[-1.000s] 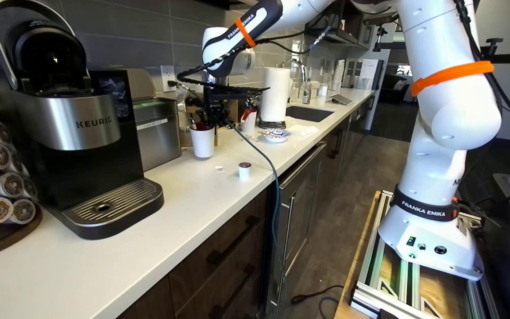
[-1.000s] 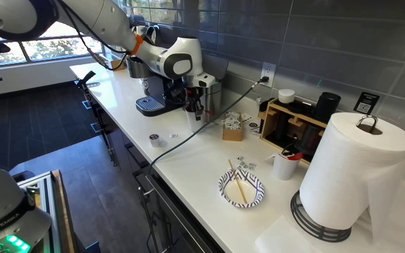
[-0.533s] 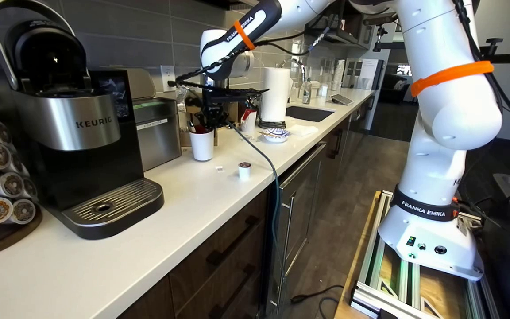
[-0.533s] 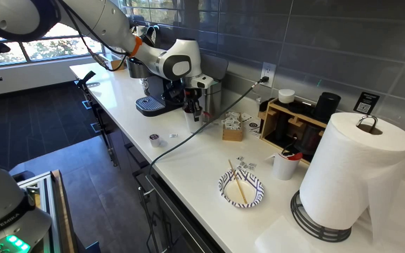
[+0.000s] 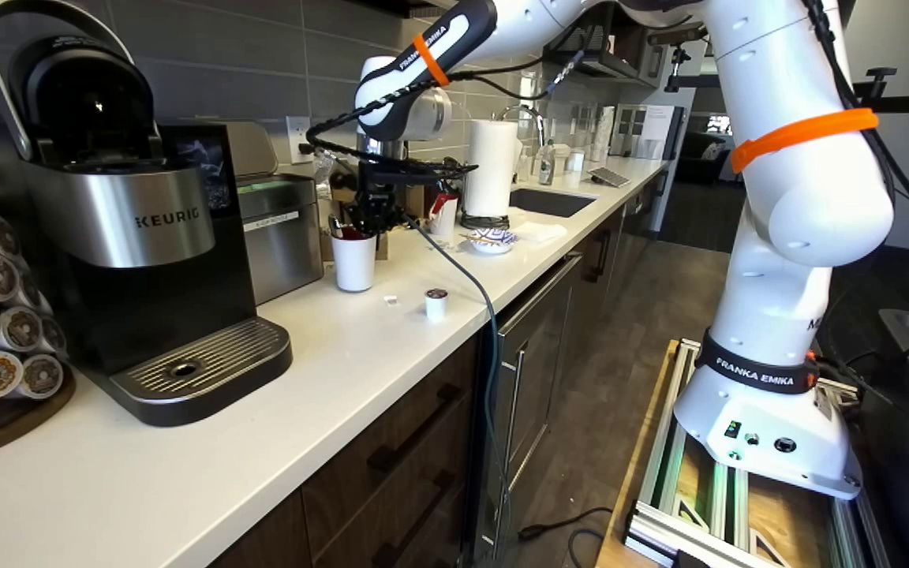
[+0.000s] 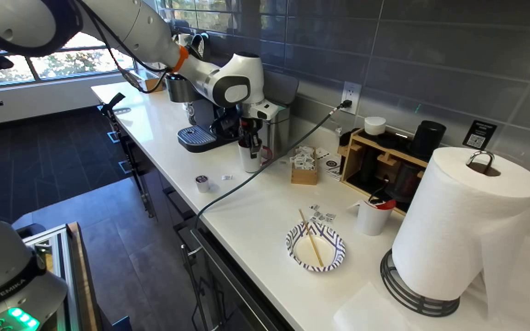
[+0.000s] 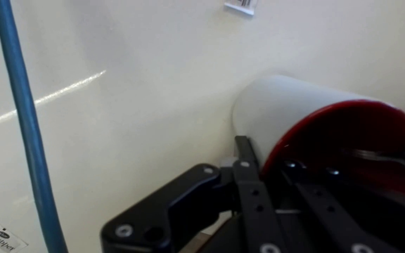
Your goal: Swap the small crate and cup's places
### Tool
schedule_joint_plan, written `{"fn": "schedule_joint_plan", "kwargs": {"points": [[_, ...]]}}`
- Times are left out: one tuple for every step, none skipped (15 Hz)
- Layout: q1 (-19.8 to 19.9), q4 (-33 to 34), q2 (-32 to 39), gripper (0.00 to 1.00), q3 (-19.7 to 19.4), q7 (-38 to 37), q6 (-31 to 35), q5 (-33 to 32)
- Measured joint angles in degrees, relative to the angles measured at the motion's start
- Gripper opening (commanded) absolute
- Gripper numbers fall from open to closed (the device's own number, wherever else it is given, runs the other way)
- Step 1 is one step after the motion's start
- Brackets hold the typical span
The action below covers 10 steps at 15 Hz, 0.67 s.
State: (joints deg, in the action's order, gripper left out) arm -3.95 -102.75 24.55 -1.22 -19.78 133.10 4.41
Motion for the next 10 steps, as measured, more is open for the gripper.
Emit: {"fn": "schedule_joint_plan", "kwargs": {"points": [[0.2,0.0,0.1,0.03,0.0,0.3,0.0,0.6],[0.3,0.0,0.2,0.03,0.1,0.6,0.0,1.0],[0.4,0.0,0.3,0.03,0.1,0.7,0.0,1.4],[0.5,0.0,0.4,0.03,0.1,0.8,0.0,1.5],[0.6,0.0,0.5,0.03,0.1,0.8,0.0,1.6],[0.7,0.0,0.6,0.03,0.1,0.8,0.0,1.6],[0.7,0.0,0.6,0.03,0.0,0.8,0.0,1.6],[0.7,0.0,0.6,0.03,0.0,0.8,0.0,1.6],[0.7,0.0,0.6,0.03,-0.1,0.8,0.0,1.6],[0.7,0.1,0.6,0.03,-0.1,0.8,0.0,1.6]]}}
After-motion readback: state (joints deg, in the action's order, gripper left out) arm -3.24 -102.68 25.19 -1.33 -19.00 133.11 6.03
